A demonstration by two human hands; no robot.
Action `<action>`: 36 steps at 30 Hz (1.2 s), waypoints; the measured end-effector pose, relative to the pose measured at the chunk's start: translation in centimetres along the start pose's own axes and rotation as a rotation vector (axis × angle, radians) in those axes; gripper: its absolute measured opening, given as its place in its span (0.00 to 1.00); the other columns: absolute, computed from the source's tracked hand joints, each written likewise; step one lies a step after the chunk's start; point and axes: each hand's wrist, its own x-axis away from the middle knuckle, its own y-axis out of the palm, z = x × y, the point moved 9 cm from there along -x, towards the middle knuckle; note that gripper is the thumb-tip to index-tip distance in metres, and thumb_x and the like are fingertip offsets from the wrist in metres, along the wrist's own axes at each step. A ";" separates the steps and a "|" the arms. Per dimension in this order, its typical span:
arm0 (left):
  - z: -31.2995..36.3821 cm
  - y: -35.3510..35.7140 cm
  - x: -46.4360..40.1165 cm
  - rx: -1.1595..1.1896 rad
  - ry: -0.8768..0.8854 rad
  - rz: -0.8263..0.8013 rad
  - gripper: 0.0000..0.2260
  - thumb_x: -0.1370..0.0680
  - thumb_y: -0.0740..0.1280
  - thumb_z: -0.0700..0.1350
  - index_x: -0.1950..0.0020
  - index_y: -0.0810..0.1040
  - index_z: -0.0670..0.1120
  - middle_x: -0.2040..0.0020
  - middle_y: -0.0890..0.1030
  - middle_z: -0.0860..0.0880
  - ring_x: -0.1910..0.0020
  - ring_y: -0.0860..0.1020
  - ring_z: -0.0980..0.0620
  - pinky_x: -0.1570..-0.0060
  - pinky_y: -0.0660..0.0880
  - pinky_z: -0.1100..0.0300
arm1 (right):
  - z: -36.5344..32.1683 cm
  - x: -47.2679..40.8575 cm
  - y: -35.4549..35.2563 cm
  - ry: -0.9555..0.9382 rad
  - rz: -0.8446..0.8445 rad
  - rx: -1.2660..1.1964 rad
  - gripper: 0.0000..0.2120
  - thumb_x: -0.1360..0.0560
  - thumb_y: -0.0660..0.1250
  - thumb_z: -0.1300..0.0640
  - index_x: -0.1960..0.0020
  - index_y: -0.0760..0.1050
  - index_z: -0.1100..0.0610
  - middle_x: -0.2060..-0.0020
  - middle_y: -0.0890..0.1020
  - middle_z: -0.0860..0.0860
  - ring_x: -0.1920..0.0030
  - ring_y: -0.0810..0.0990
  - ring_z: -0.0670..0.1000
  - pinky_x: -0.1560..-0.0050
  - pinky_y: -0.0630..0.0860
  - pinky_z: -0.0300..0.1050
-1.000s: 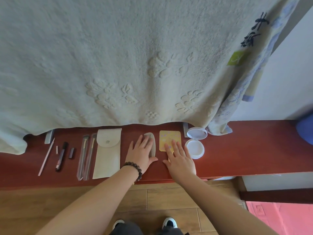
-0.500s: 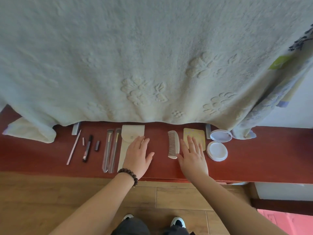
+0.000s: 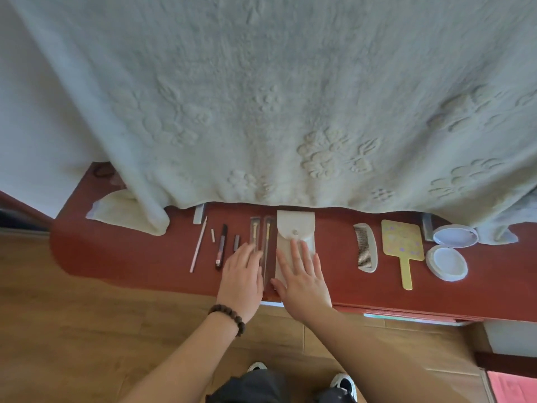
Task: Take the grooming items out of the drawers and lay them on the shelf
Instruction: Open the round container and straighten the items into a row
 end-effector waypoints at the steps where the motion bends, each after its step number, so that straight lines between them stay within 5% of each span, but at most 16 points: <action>1: -0.1 0.2 0.1 0.005 0.006 -0.021 0.16 0.22 0.63 0.38 0.34 0.74 0.42 0.31 0.72 0.44 0.29 0.69 0.45 0.32 0.68 0.47 | 0.0 0.0 0.3 0.011 -0.006 0.004 0.36 0.32 0.19 0.33 0.27 0.29 0.47 0.27 0.29 0.54 0.28 0.26 0.57 0.25 0.37 0.59; 8: -0.6 2.0 0.3 -0.042 0.008 -0.203 0.23 0.17 0.52 0.46 0.22 0.54 0.48 0.21 0.52 0.49 0.22 0.49 0.52 0.24 0.52 0.52 | 0.3 0.2 0.3 0.068 0.000 0.014 0.33 0.29 0.26 0.36 0.26 0.30 0.47 0.27 0.29 0.53 0.27 0.27 0.56 0.25 0.38 0.56; 15: -0.3 2.7 0.5 -0.068 -0.010 -0.254 0.24 0.17 0.52 0.48 0.22 0.50 0.49 0.21 0.49 0.50 0.22 0.46 0.51 0.24 0.47 0.53 | 2.9 1.7 0.3 0.136 0.023 0.014 0.39 0.33 0.17 0.34 0.25 0.31 0.47 0.26 0.31 0.53 0.27 0.29 0.56 0.26 0.37 0.54; 36: 1.8 6.3 1.6 -0.261 -0.037 -0.411 0.32 0.19 0.42 0.61 0.27 0.29 0.45 0.22 0.34 0.46 0.23 0.36 0.47 0.24 0.42 0.48 | 8.0 2.1 -0.7 0.158 -0.013 0.048 0.39 0.36 0.16 0.33 0.28 0.27 0.47 0.26 0.31 0.54 0.26 0.30 0.56 0.26 0.37 0.53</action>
